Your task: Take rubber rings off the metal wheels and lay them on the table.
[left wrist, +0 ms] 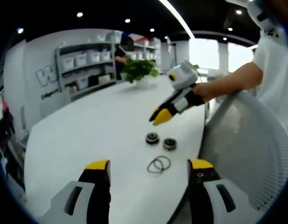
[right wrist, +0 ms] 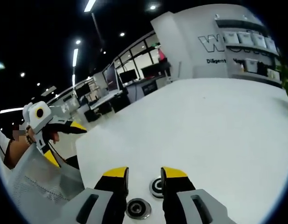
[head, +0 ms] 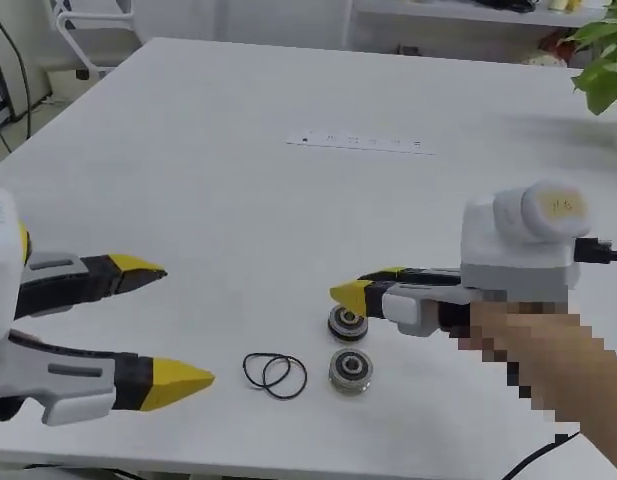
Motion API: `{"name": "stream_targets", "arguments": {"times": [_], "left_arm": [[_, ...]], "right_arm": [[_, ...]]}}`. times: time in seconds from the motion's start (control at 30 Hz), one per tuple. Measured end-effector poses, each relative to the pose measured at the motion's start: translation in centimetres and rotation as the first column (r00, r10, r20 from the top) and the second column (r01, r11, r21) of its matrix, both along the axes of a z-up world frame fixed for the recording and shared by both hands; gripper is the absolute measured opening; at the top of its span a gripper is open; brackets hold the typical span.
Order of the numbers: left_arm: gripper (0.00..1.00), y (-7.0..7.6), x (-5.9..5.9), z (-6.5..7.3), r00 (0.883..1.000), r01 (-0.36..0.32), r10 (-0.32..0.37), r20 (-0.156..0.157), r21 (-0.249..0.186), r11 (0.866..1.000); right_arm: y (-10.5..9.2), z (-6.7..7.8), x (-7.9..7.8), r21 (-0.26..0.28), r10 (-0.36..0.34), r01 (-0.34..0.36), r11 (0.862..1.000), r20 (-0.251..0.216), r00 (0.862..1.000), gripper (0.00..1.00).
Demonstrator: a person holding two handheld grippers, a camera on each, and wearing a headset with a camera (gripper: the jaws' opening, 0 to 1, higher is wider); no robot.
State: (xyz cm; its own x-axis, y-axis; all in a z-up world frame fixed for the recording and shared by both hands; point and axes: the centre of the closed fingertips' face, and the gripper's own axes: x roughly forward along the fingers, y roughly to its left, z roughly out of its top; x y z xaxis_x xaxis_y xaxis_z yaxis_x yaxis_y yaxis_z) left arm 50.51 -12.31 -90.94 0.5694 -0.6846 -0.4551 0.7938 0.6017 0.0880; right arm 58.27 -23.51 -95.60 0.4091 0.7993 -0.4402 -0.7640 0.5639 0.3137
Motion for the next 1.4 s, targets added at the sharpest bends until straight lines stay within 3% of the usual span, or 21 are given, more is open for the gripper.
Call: {"name": "stream_targets", "arguments": {"times": [0.23, 0.5, 0.73, 0.9, 1.07, 1.2, 1.4], "left_arm": [[0.68, -1.4, 2.2, 3.5, 0.994, 0.069, -0.071, 0.083, 0.029, 0.997], [0.62, -3.7, 4.4, 5.1, 0.978, 0.133, -0.139, 0.152, 0.053, 0.990], [0.61, -6.7, 6.2, 5.0, 0.969, 0.185, -0.187, 0.159, 0.029, 0.982], [0.58, -8.4, 7.3, 4.3, 0.962, 0.223, -0.226, 0.153, 0.039, 0.974], [0.54, -10.1, 8.0, 4.0, 0.964, 0.245, -0.239, 0.120, -0.033, 0.969], [0.52, -11.0, 8.7, 3.0, 0.964, 0.248, -0.244, 0.110, -0.029, 0.968], [0.50, -12.3, 9.1, 0.5, 0.954, 0.284, -0.286, 0.094, 0.038, 0.958]], "right_arm": [[-1.1, -1.2, 0.2, -0.055, -0.009, 0.009, 0.998, 0.000, 1.000, 0.25], [-2.0, -2.4, 0.5, -0.098, -0.016, 0.015, 0.995, -0.007, 1.000, 0.24], [-3.0, -4.2, 0.6, -0.167, -0.014, 0.009, 0.986, -0.027, 1.000, 0.22], [-3.3, -4.8, 0.5, -0.185, -0.007, 0.001, 0.983, -0.035, 0.999, 0.22], [-3.5, -5.7, 0.2, -0.210, 0.003, -0.016, 0.978, -0.059, 0.998, 0.23], [-3.4, -5.8, 0.1, -0.216, 0.010, -0.022, 0.976, -0.058, 0.998, 0.23], [-3.4, -6.1, -0.1, -0.223, 0.016, -0.030, 0.974, -0.064, 0.998, 0.24]]}}
